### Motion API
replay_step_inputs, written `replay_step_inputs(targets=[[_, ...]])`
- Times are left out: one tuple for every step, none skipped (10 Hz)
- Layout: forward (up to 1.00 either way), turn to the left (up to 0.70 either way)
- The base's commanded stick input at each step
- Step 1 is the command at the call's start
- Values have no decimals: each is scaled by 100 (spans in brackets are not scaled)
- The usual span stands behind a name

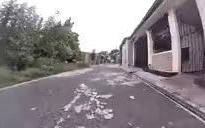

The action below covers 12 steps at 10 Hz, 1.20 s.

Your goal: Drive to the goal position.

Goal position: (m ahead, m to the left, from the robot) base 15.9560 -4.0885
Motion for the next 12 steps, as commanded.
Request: replay_step_inputs(targets=[[70, 0], [70, 0], [70, 0], [70, 0], [70, 0], [70, 0], [70, 0], [70, 0], [70, -2], [70, -5], [70, -34], [70, -1]])
